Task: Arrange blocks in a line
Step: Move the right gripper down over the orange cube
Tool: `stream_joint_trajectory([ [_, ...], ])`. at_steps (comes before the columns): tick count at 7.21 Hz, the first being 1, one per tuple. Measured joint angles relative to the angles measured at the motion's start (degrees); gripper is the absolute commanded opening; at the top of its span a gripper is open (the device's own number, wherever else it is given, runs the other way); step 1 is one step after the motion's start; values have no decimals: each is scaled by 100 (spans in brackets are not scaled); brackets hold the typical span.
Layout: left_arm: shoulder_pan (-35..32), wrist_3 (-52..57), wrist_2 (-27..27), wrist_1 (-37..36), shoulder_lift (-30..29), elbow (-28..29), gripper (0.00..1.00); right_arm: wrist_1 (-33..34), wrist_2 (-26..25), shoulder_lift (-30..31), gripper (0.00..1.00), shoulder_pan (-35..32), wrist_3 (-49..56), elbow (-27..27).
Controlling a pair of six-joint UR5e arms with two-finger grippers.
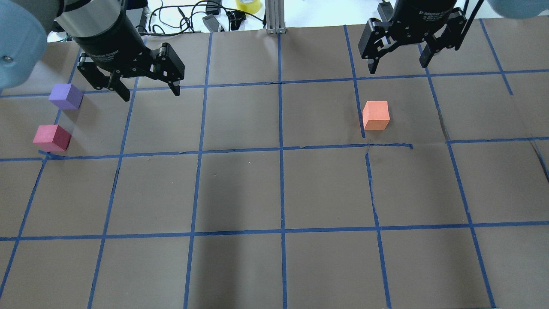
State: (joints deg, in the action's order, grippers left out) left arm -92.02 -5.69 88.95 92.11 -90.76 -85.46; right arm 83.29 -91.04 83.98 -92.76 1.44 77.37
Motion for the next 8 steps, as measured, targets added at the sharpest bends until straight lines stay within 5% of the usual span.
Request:
stream_joint_trajectory([
  [5, 0, -2, 8, 0, -3, -11, 100, 63, 70, 52, 100, -29, 114, 322],
  [8, 0, -3, 14, 0, -1, -20, 100, 727, -42, 111, 100, 58, 252, 778],
])
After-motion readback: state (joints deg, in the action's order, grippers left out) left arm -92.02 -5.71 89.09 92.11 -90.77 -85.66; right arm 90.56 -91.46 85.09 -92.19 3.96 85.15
